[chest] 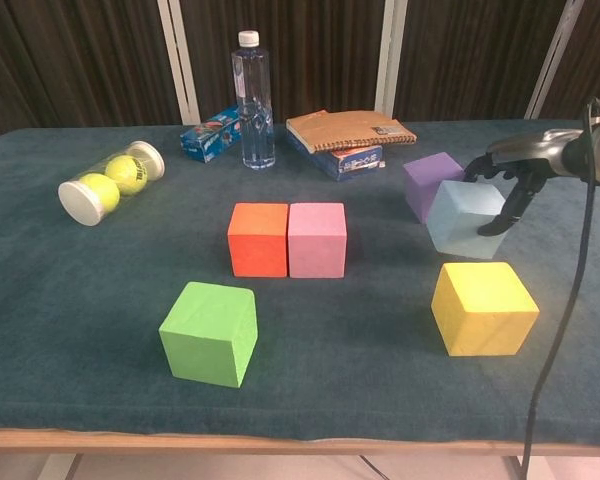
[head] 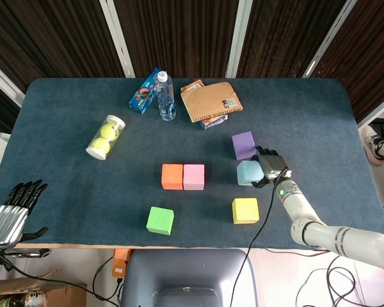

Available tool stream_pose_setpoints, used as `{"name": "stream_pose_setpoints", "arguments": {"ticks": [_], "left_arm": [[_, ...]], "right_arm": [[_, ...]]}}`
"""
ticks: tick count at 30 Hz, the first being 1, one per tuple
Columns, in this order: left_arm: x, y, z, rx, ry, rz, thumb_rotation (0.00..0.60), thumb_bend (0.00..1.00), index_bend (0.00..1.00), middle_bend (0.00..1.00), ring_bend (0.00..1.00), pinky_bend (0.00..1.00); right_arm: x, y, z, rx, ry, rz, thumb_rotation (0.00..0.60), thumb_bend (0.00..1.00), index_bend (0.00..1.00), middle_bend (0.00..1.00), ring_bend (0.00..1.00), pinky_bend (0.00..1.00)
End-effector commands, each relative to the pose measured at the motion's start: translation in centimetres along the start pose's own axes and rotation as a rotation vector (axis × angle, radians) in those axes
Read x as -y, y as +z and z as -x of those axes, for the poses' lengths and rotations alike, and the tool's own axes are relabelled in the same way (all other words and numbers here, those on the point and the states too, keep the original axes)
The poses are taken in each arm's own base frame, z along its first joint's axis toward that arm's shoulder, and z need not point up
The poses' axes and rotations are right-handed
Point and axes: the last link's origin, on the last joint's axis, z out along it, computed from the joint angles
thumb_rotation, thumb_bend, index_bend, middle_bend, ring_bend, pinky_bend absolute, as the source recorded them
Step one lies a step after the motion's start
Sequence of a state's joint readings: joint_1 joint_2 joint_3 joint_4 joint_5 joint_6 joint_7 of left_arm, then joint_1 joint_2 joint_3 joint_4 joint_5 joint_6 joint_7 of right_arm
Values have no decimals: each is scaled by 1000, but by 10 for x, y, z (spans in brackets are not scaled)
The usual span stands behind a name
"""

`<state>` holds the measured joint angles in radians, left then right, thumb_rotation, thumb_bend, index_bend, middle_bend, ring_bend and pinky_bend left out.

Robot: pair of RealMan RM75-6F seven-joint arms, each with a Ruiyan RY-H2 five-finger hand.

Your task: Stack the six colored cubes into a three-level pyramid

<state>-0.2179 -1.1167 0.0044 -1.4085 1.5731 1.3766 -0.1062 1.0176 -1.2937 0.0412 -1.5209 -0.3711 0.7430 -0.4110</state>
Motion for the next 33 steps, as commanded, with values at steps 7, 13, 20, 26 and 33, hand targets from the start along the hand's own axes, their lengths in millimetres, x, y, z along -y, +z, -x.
{"name": "stream_pose_setpoints", "arguments": {"ticks": [7,13,20,26,33], "left_arm": [[2,-3,-2,-8,-5,-5,593,100,0,30,0,67],[7,-6,-2,-9,-7,-16,594,100,0,30,0,67],[7,-6,-2,-10,-10,-15,592,100,0,31,0,67],[8,-7,-3,-12,-14,-9,592,100,0,31,0,67],[8,-9,-2,-13,-14,-4,594,100,0,30,0,67]], "right_arm": [[49,3,5,11,-28,-20,600,238,511,0,0,0],[46,5,10,29,-38,4,600,238,501,0,0,0],[37,2,8,22,-47,21,600,239,500,0,0,0],[25,-10,6,14,-56,40,600,238,495,0,0,0],[9,-19,6,6,-53,61,600,238,497,0,0,0]]}}
